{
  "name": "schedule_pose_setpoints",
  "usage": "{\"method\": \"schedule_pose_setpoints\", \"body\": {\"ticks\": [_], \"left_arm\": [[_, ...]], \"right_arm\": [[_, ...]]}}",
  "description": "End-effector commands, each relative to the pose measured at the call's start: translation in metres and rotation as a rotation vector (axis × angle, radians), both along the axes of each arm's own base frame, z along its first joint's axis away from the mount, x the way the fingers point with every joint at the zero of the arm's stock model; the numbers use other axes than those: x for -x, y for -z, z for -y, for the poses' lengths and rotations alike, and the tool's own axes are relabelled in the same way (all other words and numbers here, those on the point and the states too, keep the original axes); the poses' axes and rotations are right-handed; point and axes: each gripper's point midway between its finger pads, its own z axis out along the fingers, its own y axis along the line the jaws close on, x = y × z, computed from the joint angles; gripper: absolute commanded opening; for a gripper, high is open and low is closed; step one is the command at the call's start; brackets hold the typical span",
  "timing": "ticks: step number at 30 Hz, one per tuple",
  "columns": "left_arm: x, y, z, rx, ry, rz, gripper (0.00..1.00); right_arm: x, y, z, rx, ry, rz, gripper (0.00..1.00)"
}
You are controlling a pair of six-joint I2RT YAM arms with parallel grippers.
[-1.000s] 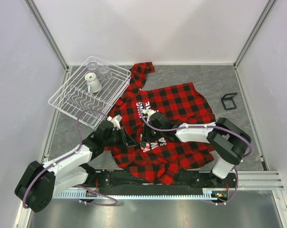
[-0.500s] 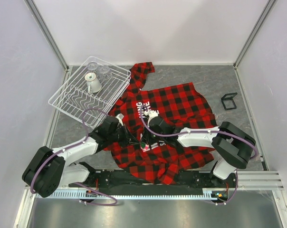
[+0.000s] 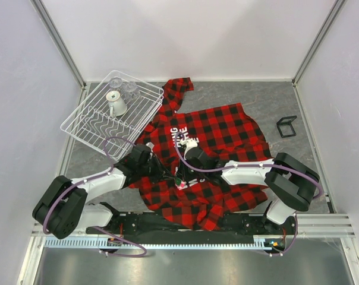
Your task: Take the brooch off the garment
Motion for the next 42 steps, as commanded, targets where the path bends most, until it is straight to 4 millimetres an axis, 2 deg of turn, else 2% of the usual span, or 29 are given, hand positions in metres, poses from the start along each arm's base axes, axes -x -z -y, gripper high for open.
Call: {"method": "schedule_pose_setpoints", "body": {"ticks": [1, 12, 19, 26, 32, 34, 36, 40, 42], "left_arm": [[-0.015, -0.012, 0.008, 0.027, -0.040, 0.010, 0.10], [-0.011, -0.004, 0.011, 0.010, -0.028, -0.001, 0.06], [-0.008, 0.000, 0.022, 0.028, -0.003, -0.009, 0.02], [0.005, 0.014, 0.029, 0.027, 0.017, -0.042, 0.02], [0.019, 0.026, 0.034, 0.030, 0.049, -0.074, 0.02], [0.021, 0.021, 0.032, 0.039, 0.051, -0.060, 0.02], [0.027, 0.024, 0.023, 0.019, 0.041, -0.062, 0.02], [0.026, 0.010, 0.016, 0.009, 0.054, 0.024, 0.02], [0.022, -0.008, 0.016, 0.029, 0.064, 0.091, 0.04]], "right_arm": [[-0.005, -0.021, -0.012, -0.076, 0.014, 0.040, 0.00], [-0.001, -0.023, -0.015, -0.119, 0.026, 0.016, 0.00], [0.008, -0.015, -0.016, -0.171, 0.050, -0.052, 0.00], [0.014, -0.012, -0.022, -0.238, 0.107, -0.078, 0.00], [0.017, -0.001, -0.026, -0.235, 0.106, -0.089, 0.00], [0.015, -0.001, -0.023, -0.223, 0.119, -0.073, 0.00], [0.012, -0.003, -0.020, -0.203, 0.115, -0.044, 0.00], [0.009, -0.006, -0.018, -0.182, 0.088, 0.006, 0.00], [0.009, -0.007, -0.016, -0.166, 0.064, 0.039, 0.00]]}}
